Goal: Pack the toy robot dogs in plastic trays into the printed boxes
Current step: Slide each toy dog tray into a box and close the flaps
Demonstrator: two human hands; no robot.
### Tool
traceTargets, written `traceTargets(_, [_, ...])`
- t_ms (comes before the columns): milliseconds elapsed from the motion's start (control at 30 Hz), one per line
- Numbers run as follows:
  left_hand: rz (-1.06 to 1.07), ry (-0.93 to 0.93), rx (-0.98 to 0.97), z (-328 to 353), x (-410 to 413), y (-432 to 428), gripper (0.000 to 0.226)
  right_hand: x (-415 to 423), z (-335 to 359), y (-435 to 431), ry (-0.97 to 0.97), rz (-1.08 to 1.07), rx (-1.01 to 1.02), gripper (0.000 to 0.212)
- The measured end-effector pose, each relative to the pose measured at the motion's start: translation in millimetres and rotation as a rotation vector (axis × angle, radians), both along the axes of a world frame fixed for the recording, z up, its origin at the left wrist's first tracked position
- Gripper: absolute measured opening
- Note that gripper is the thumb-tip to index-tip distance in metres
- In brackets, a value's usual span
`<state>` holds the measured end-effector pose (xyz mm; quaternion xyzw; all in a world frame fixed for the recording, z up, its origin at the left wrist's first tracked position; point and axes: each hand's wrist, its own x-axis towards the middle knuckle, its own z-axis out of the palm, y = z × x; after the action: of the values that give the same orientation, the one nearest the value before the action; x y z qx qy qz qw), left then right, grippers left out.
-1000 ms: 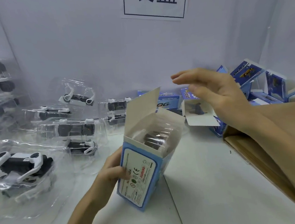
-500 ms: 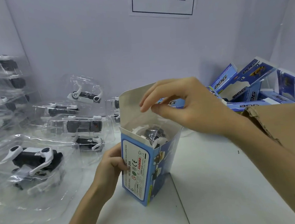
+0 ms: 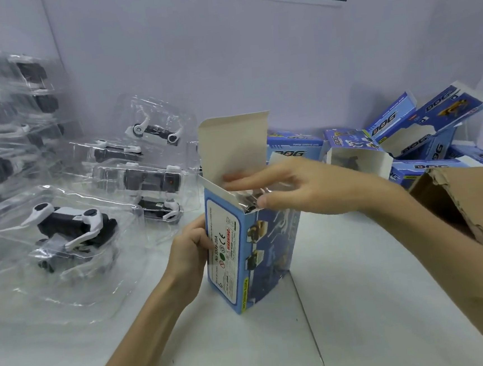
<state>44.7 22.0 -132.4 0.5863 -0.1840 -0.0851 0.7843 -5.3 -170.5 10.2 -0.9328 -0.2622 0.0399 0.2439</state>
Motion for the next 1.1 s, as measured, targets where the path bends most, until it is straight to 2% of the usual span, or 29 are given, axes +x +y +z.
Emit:
traceTargets(67, [0.035, -0.039, 0.022, -1.3, -0.2, -2.7, 0.052, 0.5, -13.2, 1.4, 0.072, -0.035, 0.021, 0.041])
traceTargets(133, [0.165, -0.21, 0.049, -1.2, -5.5, -6.7, 0.052, -0.2, -19.3, 3.8, 0.054, -0.072, 0.015, 0.048])
traceTargets(200, [0.428, -0.459, 0.061, -0.3, -13.5, -8.5, 0.048, -1.5, -20.5, 6.9, 0.021, -0.08, -0.048, 0.054])
traceTargets(267, [0.709, -0.817, 0.159, -3.5, -17.1, -5.7, 0.052, -3.7, -20.5, 10.4, 0.017, -0.059, -0.09, 0.058])
traceTargets(300, [0.774, -0.987, 0.211, -4.0, -18.2, -4.8, 0.057, -5.7, -20.4, 11.7, 0.016, -0.044, -0.104, 0.06])
traceTargets(367, [0.797, -1.199, 0.318, -1.6, -20.1, -8.1, 0.064, -10.9, -20.6, 13.1, -0.032, -0.007, -0.153, 0.06])
traceTargets(433, [0.753, -1.282, 0.404, 3.9, -21.9, -15.7, 0.064, -17.1, -21.4, 12.1, -0.14, 0.031, -0.204, 0.055])
traceTargets(533, [0.721, -1.312, 0.471, 11.6, -20.3, -18.7, 0.051, -23.2, -26.4, 11.4, -0.278, 0.006, -0.223, 0.043])
traceTargets(667, [0.7, -1.283, 0.53, 22.7, -16.0, -6.4, 0.041, -21.6, -37.5, 10.2, -0.401, -0.045, -0.048, 0.023])
traceTargets(700, [0.676, -1.27, 0.546, 25.2, -15.7, -4.3, 0.04, -20.9, -41.2, 8.2, -0.448, -0.095, 0.002, 0.024])
traceTargets(767, [0.626, -1.248, 0.571, 30.3, -15.1, -2.4, 0.037, -22.2, -46.9, 2.9, -0.519, -0.228, 0.052, 0.04])
traceTargets(867, [0.509, -1.191, 0.558, 40.5, -12.3, 0.8, 0.028, -24.5, -50.9, 1.2, -0.523, -0.304, -0.054, 0.055])
traceTargets(1033, [0.234, -0.935, 0.573, 55.7, -6.4, 21.4, 0.033, -22.9, -43.0, -1.5, -0.701, -0.329, -0.297, 0.049])
traceTargets(1100, [0.151, -0.879, 0.579, 61.5, -5.5, 30.1, 0.039, -23.4, -36.2, -8.9, -0.706, -0.314, -0.346, 0.048])
